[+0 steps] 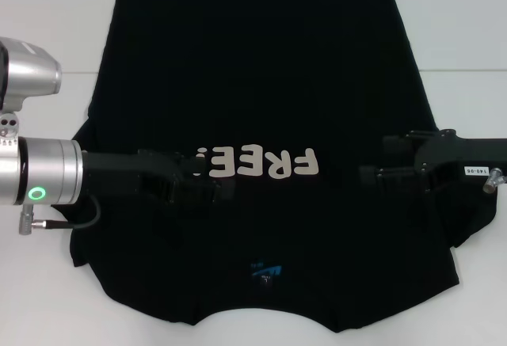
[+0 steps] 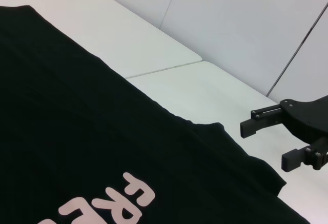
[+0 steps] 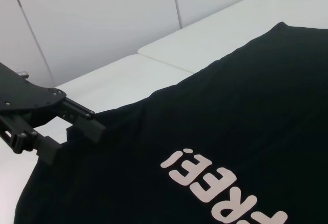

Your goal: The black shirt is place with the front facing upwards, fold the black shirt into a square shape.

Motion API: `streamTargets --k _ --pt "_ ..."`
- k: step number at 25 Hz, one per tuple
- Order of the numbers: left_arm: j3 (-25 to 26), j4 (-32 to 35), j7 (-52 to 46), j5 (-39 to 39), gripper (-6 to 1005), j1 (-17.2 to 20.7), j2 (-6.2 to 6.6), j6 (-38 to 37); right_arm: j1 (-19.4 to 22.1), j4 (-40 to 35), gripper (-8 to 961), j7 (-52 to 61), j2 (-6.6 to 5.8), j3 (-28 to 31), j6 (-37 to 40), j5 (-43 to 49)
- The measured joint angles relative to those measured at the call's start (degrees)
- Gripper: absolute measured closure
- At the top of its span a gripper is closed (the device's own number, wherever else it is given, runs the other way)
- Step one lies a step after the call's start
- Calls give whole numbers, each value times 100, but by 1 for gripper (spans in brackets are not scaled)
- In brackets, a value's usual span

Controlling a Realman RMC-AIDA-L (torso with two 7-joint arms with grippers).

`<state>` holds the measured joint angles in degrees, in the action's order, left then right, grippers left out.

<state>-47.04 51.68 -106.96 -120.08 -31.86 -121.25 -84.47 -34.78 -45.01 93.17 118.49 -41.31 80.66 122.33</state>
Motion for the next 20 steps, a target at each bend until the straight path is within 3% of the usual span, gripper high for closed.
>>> streamTargets --k 17,20 --pt "-6 0 -1 8 173 -22 14 -3 -44 -15 68 64 -1 59 3 -11" --pt "256 20 -469 40 179 12 56 77 -131 -30 68 650 -34 227 -114 -24"
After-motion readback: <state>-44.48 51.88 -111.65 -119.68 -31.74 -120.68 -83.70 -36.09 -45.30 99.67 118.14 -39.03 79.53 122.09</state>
